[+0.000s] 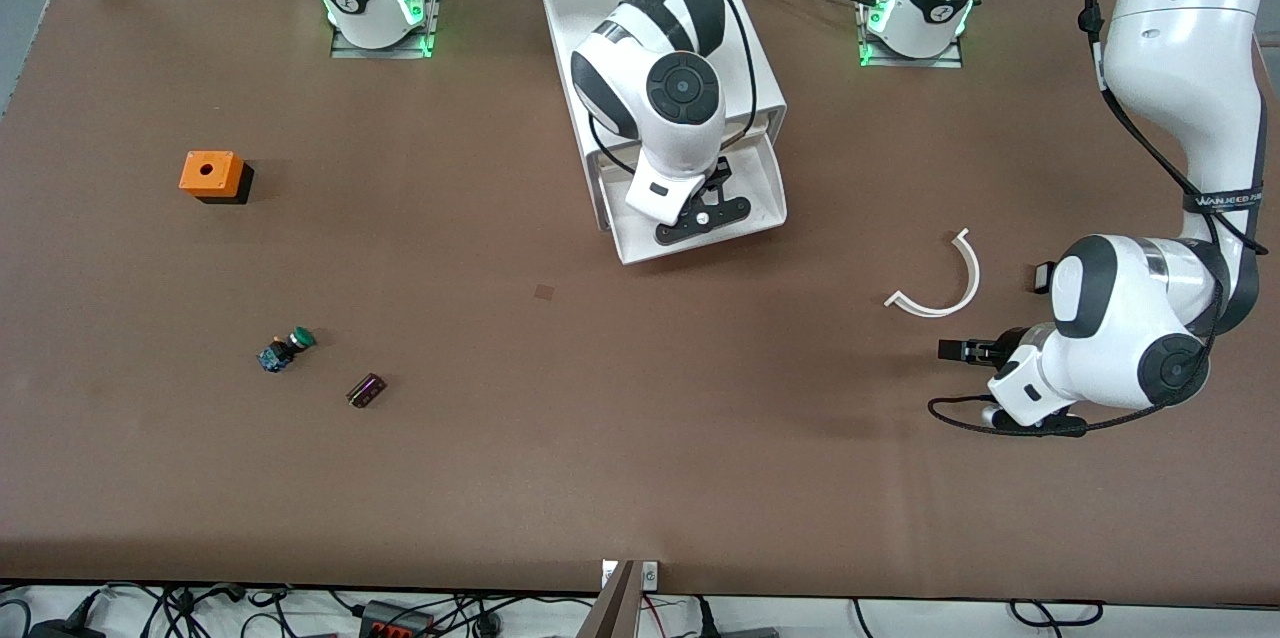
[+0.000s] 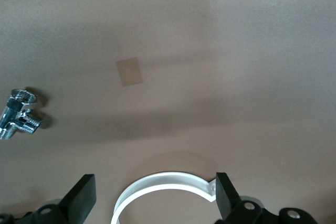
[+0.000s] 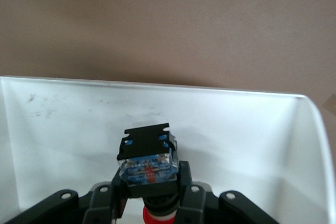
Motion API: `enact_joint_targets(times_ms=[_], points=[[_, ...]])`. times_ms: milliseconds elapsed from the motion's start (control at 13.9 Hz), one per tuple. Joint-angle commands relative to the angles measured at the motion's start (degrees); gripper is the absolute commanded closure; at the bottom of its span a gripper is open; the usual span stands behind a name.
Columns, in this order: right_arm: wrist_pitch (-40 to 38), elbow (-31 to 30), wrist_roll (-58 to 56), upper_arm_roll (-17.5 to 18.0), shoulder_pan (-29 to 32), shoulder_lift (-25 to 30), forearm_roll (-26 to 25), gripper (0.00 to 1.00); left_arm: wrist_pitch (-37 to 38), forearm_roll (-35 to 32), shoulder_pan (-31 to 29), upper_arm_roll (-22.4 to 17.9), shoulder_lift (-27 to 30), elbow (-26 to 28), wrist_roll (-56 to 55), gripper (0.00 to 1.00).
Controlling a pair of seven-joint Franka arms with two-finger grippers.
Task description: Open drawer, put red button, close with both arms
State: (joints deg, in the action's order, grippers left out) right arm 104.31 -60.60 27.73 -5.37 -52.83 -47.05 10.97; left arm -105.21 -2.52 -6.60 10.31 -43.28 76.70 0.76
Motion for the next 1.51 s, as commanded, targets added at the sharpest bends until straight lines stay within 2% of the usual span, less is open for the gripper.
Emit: enact_joint_targets(times_ms=[0,72,144,216,360,576,864,1152,1440], points=[[0.5,1.7,2.3,0.5,-0.1,-1.5,0.7,1.0,0.1,-1.9,0.1,0.2,0.6,0.5,0.1,0.0],[0.3,1.6,2.3,0.5,-0.1,-1.6,0.7,1.0,0.1,-1.9,0.1,0.2,0.6,0.5,0.1,0.0],[0.3,1.6,2.3,0.5,-0.1,-1.5,0.7,0.85,0.1,-1.9,0.1,0.2,0.6,0.5,0.1,0.0],[0.3,1.7,2.4,0.5,0.1,-1.4,0.7,0.01,0.1,-1.9,0.1,0.2,0.6,0.5,0.1,0.0],[0.1,1.8,2.5,0.4,0.8,-0.9,0.7,0.0,0.1,-1.9,0.1,0.2,0.6,0.5,0.1,0.0],[-0.1,5.2,5.0,-1.1,1.7,0.3,0.6,0.0,0.1,-1.9,0.1,0.2,0.6,0.5,0.1,0.0],[0.4,7.7,4.4,-1.8,8.2,2.0,0.0,0.0,-0.3,-1.8,1.3,0.3,0.5,0.6,-1.1,0.0],[0.3,7.1,-1.5,-7.6,11.4,1.9,-0.9,0.0,-0.5,-1.8,9.4,0.9,0.8,0.3,-18.3,0.0],[-8.5,5.5,-8.8,-13.8,14.8,3.3,-2.6,0.0,-3.2,-0.8,16.1,2.1,0.8,0.7,-32.8,0.0]])
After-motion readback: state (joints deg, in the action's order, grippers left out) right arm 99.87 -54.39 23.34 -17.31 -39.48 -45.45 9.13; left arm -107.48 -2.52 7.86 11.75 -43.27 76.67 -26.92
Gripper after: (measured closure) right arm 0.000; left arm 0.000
